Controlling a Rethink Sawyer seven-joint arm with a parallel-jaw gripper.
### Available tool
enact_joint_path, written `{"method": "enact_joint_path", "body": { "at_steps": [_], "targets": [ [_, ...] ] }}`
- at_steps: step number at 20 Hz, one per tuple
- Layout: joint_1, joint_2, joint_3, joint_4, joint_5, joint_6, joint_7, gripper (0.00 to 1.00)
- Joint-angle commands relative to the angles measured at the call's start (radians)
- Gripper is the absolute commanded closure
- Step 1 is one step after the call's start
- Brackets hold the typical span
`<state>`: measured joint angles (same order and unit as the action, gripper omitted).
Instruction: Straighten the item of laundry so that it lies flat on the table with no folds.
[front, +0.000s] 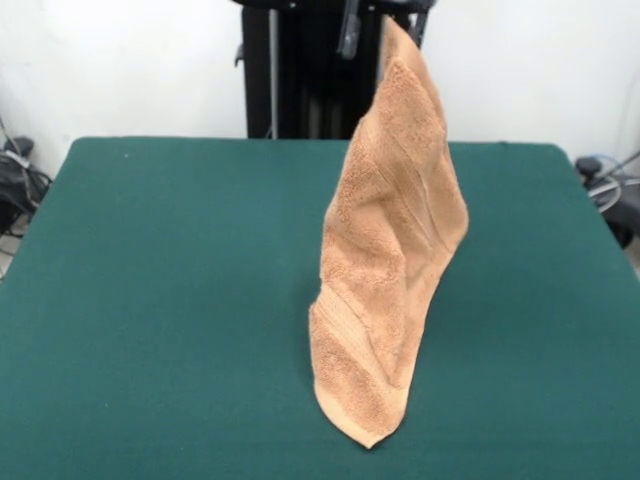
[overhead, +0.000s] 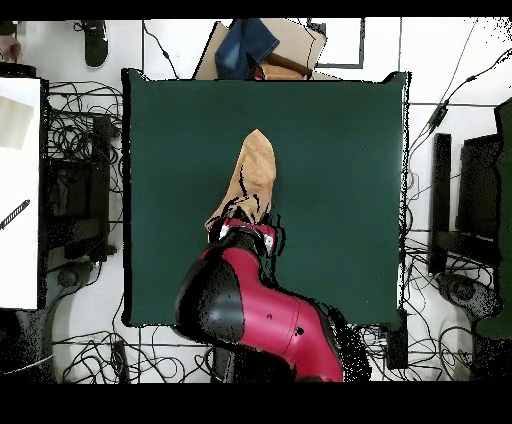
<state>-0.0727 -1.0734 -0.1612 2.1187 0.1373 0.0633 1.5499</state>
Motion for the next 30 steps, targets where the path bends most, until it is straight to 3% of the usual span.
{"method": "enact_joint_path", "body": {
  "at_steps": [1, 4, 11, 19, 30],
  "targets": [
    [-0.081, -0.057, 0.124, 0.063, 0.058, 0.220, 0.147, 0.00],
    [-0.098, -0.087, 0.129, 0.086, 0.047, 0.236, 0.131, 0.00],
    [-0.139, 0.024, 0.256, 0.242, -0.027, -0.057, 0.249, 0.00],
    [-0.245, 0.085, 0.393, 0.371, -0.066, -0.147, 0.279, 0.00],
    [-0.158, 0.086, 0.325, 0.467, -0.031, -0.284, 0.351, 0.00]
  ]
}}
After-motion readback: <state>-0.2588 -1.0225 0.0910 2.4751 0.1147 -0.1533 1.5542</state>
